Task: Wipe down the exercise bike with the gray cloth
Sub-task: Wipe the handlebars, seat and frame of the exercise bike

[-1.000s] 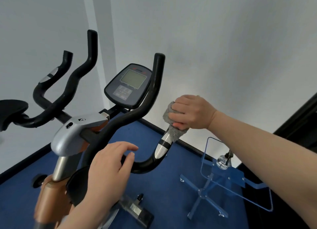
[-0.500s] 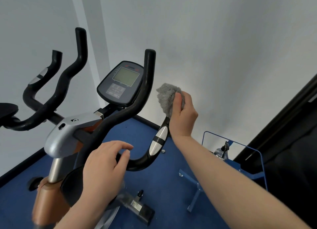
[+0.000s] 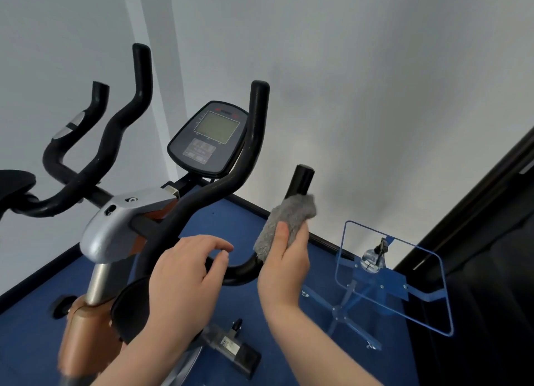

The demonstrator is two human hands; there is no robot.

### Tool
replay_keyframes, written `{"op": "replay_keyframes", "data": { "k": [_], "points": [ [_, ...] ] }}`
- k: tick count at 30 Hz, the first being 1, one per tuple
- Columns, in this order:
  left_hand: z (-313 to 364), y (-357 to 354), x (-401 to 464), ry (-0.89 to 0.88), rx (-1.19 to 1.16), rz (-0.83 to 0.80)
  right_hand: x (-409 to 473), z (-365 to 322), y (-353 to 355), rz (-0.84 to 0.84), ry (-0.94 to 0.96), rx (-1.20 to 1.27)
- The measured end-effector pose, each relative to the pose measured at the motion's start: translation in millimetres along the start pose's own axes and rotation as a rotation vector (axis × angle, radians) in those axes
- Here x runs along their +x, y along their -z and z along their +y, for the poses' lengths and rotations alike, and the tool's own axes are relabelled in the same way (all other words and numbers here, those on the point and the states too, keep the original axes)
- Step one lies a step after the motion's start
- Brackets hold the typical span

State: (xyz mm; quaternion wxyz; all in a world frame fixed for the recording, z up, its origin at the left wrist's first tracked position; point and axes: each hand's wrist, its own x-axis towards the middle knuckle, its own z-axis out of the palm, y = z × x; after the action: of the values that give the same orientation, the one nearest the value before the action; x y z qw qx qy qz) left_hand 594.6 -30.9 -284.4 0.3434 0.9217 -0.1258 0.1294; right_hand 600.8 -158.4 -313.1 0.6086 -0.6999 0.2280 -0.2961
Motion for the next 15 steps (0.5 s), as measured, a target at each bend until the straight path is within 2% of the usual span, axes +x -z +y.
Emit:
{"op": "replay_keyframes", "data": {
  "k": [3, 6, 8, 11, 15],
  "points": [
    [-1.7, -0.2, -0.4, 0.001, -0.017, 0.02, 37.6, -23.4, -2.4, -0.02, 0.213, -0.143],
    [-3.2, -1.2, -2.0, 0.013, -0.047, 0.046, 48.2, -27.2, 2.8, -0.054, 0.262, -0.255],
    [-4.5, -2.0, -2.3, 0.028, -0.072, 0.074, 24.2, -12.7, 8.3, -0.161, 0.398, -0.396],
    [-6.2, -3.5, -3.1, 0.021, -0.11, 0.101, -18.5, 14.9, 18.6, -0.377, 0.736, -0.626],
    [-11.2, 1.9, -12.3, 0.045, -0.252, 0.226, 4.1, 12.9, 48.2, -0.594, 1.017, -0.804]
  ]
}}
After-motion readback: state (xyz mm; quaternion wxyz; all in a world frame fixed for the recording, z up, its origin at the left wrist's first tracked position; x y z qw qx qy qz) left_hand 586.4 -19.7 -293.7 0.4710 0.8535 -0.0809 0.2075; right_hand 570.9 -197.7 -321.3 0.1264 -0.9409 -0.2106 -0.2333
